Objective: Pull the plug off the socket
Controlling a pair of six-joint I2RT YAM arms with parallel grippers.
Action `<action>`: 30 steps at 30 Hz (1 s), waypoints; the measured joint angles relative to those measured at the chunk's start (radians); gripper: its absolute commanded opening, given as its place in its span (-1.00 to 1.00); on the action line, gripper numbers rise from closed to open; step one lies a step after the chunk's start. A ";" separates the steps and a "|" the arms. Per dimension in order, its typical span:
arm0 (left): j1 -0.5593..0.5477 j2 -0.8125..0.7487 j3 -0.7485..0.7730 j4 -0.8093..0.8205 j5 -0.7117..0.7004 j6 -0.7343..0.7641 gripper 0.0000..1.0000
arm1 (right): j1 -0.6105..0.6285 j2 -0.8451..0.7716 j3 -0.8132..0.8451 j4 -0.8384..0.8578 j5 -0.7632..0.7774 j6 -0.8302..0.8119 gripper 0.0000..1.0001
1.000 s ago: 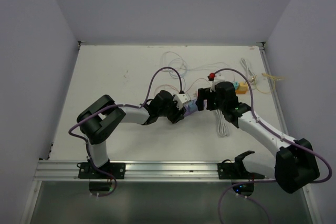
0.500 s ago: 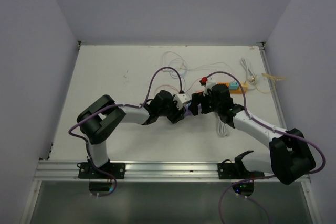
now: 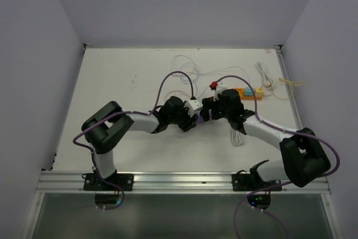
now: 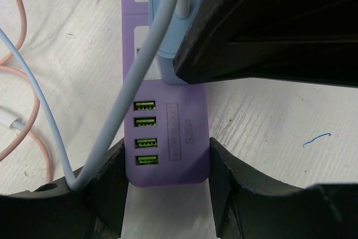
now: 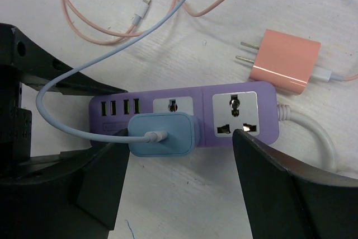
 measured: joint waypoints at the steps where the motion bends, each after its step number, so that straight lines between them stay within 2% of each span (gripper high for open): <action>1: 0.000 0.000 0.000 0.000 0.000 -0.002 -1.00 | 0.002 0.002 0.000 0.007 0.002 0.000 0.50; 13: 0.000 0.000 0.000 0.000 0.000 0.002 -1.00 | 0.016 0.052 -0.001 0.093 -0.006 0.023 0.18; 16: 0.000 0.000 0.000 0.000 -0.001 0.003 -1.00 | 0.019 0.052 -0.010 0.109 -0.018 0.024 -0.01; 17: 0.000 0.000 0.000 0.000 -0.001 0.003 -1.00 | 0.020 0.052 -0.014 0.116 -0.018 0.023 -0.18; 19: 0.000 0.000 0.000 -0.001 -0.001 0.004 -1.00 | 0.020 0.051 -0.018 0.127 -0.015 0.023 -0.37; 20: 0.000 0.000 0.000 -0.001 -0.001 0.005 -1.00 | 0.020 0.050 -0.020 0.130 -0.015 0.022 -0.57; 23: -0.001 0.000 0.000 -0.001 -0.001 0.006 -1.00 | 0.020 0.048 -0.023 0.135 -0.016 0.022 -0.86; 26: -0.001 0.000 0.000 -0.001 -0.001 0.006 -1.00 | 0.020 0.040 -0.025 0.129 -0.016 0.022 -1.00; 30: -0.001 0.000 0.000 -0.001 -0.001 0.006 -1.00 | 0.020 0.022 -0.025 0.122 -0.016 0.023 -1.00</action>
